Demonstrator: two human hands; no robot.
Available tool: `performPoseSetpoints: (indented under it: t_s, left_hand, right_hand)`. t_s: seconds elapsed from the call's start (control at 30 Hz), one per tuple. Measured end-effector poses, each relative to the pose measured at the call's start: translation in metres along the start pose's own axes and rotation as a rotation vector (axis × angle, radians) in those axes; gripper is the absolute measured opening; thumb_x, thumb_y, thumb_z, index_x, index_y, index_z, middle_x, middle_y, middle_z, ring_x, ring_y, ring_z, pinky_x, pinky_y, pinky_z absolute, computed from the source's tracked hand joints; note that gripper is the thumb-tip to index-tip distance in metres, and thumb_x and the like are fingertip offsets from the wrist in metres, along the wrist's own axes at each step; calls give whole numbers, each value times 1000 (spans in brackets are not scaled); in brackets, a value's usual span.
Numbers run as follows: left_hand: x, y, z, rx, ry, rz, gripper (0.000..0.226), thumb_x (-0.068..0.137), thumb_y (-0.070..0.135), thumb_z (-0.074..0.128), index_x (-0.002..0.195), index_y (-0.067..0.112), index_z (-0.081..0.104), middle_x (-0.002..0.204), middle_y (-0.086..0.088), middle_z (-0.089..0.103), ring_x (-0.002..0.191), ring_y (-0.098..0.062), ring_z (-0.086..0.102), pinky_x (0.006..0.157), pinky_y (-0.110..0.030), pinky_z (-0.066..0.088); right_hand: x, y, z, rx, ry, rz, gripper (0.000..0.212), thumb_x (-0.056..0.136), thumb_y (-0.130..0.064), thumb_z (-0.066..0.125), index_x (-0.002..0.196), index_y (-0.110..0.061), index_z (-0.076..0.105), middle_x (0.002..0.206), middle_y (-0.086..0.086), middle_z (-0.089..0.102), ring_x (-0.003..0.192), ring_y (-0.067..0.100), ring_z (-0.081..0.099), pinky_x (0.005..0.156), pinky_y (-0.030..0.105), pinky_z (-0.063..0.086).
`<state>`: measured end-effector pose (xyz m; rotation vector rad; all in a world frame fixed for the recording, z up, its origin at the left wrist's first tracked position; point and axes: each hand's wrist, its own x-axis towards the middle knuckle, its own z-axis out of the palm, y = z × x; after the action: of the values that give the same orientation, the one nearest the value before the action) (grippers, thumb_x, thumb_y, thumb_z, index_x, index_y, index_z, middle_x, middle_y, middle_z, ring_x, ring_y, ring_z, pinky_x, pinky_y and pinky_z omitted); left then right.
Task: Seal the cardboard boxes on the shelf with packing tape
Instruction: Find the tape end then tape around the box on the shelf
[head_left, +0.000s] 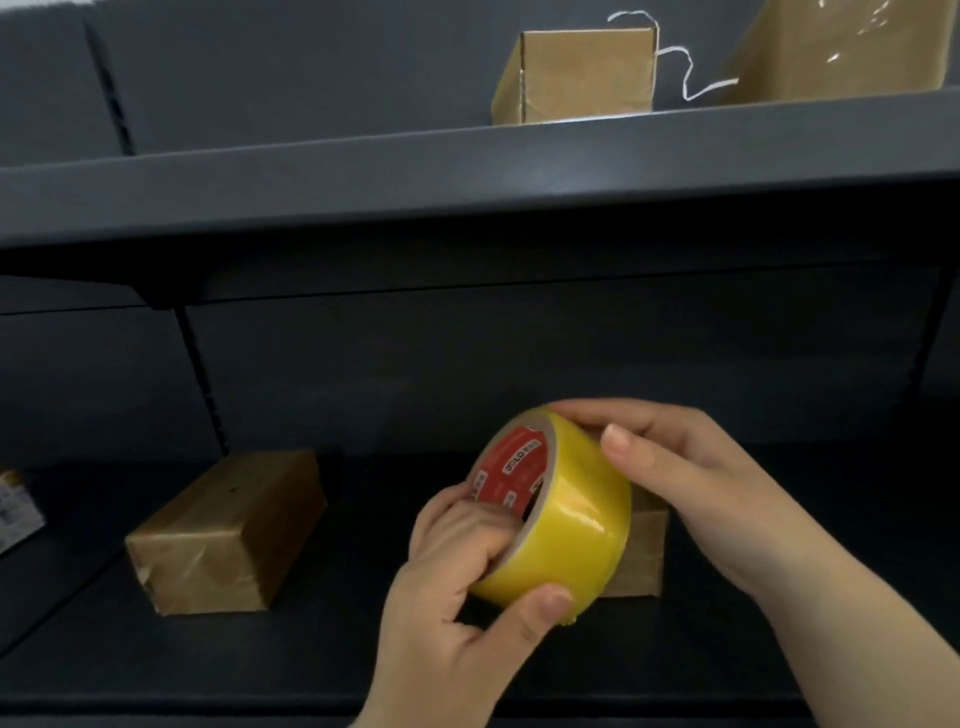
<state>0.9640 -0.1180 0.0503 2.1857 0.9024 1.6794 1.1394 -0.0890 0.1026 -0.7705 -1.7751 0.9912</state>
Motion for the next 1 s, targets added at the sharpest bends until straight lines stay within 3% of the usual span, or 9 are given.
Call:
performPoseSetpoints:
  t_s: [0.07, 0.2, 0.3, 0.47, 0.63, 0.7, 0.8, 1.0]
  left_hand:
    - [2, -1, 1, 39, 1, 33, 40, 80, 61, 48, 83, 23, 59, 91, 8, 65, 90, 4, 60, 98, -17, 35]
    - [3, -5, 0, 156, -31, 149, 37, 83, 59, 45, 76, 25, 56, 86, 10, 64, 88, 7, 59, 102, -19, 31]
    - [4, -7, -1, 211, -80, 227, 35, 84, 59, 43, 75, 27, 56, 84, 12, 64, 90, 8, 58, 103, -22, 30]
    - [6, -8, -3, 263, -112, 305, 34, 86, 58, 42, 75, 29, 55, 75, 15, 67, 91, 8, 58, 105, -24, 29]
    - [7, -9, -4, 456, -171, 452, 26, 91, 52, 40, 81, 32, 53, 75, 18, 68, 94, 4, 56, 111, -29, 22]
    - [7, -11, -3, 544, -158, 498, 27, 91, 47, 42, 78, 32, 60, 74, 16, 69, 93, 1, 55, 110, -31, 22]
    - [6, -13, 0, 666, -102, 521, 42, 91, 43, 44, 64, 26, 72, 70, 13, 70, 89, -3, 55, 106, -35, 25]
    - [6, -18, 2, 765, -119, 530, 23, 78, 39, 57, 66, 27, 73, 73, 13, 72, 90, -5, 54, 106, -36, 25]
  right_hand:
    - [1, -1, 0, 38, 43, 14, 38, 73, -38, 63, 107, -24, 68, 104, -7, 71, 96, 8, 66, 74, 20, 53]
    - [5, 1, -5, 83, -8, 122, 44, 69, -48, 58, 107, -29, 68, 107, -6, 70, 100, 11, 65, 89, 31, 51]
    - [6, -3, -6, 132, -71, 103, 37, 72, -46, 60, 101, -27, 72, 101, 3, 72, 97, 18, 67, 84, 29, 54]
    - [3, -7, -12, 89, 29, -49, 24, 72, -33, 71, 94, -26, 75, 97, 2, 73, 94, 17, 68, 75, 23, 54]
    - [-6, -17, -11, -41, 108, -130, 24, 68, -39, 75, 89, -29, 75, 91, -3, 74, 87, 12, 70, 72, 19, 54]
    - [-9, -18, -7, -87, 145, -129, 27, 66, -44, 77, 90, -32, 73, 89, -8, 74, 86, 8, 69, 71, 17, 54]
    - [-11, -17, -3, -76, 242, -141, 28, 59, -41, 70, 84, -29, 75, 84, -8, 74, 81, 6, 70, 67, 16, 54]
    - [-9, -10, -1, -145, 302, -168, 26, 61, -41, 64, 82, -29, 75, 80, -11, 74, 77, 5, 70, 65, 16, 54]
